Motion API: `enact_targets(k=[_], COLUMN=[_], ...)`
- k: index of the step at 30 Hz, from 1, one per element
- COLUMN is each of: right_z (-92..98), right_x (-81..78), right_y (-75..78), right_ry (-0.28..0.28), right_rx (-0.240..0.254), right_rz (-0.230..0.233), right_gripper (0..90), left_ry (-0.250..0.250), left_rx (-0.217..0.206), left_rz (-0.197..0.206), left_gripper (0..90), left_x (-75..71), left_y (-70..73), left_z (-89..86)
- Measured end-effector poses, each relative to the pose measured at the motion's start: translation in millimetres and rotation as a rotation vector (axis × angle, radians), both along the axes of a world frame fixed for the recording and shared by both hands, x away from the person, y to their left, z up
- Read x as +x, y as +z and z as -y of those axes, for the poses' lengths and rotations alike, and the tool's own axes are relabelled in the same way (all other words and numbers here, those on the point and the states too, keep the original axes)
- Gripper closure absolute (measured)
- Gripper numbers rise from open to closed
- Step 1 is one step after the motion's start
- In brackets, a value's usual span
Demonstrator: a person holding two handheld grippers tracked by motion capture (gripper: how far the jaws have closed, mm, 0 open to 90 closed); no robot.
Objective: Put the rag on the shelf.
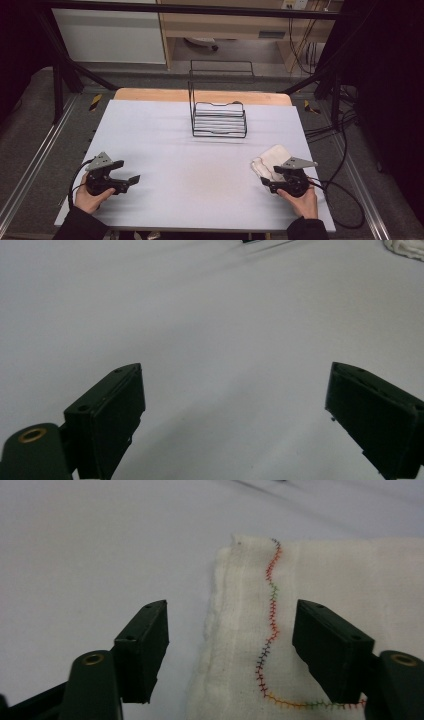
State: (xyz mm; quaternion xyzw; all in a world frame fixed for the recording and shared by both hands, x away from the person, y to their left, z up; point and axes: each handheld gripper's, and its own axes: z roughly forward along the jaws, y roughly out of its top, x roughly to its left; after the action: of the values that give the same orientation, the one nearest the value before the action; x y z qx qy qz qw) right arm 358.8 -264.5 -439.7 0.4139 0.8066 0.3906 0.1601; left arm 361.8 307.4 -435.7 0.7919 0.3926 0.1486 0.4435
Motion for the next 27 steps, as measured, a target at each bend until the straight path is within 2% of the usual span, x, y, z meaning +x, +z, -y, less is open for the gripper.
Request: enact_targets(k=[4,9,14,17,23,27], right_z=[-4.2,-3.8,-8.1,-12.4,-15.8,-20.3], right_x=[0.6,0.7,2.0,3.8,3.8,3.8], right_y=[-3.6,-3.3,-4.7,-5.8,-8.1,-7.4], right_ry=[0.000,-0.030,-0.020,-0.015,-0.026,-0.029], right_rx=[-0.055,-0.059,-0.075,-0.108,-0.135,-0.195], right_rz=[-0.015,-0.015,-0.011,-0.003,0.006,0.020], right_gripper=[44.5,55.6,60.0,61.6,64.4,68.6], left_ry=[-0.002,0.000,0.001,0.000,0.002,0.002], left_rx=[0.006,0.007,0.012,0.015,0.013,0.013], left_rz=[0.003,-0.002,-0.002,-0.004,-0.005,-0.006], left_gripper=[9.3,10.1,10.8,11.0,11.4,11.8], left_x=[-0.4,-0.3,-0.2,-0.3,-0.4,-0.5], left_y=[0.3,-0.1,0.0,-0.1,0.1,0.2], left_z=[0.6,0.7,0.6,0.9,0.7,0.9])
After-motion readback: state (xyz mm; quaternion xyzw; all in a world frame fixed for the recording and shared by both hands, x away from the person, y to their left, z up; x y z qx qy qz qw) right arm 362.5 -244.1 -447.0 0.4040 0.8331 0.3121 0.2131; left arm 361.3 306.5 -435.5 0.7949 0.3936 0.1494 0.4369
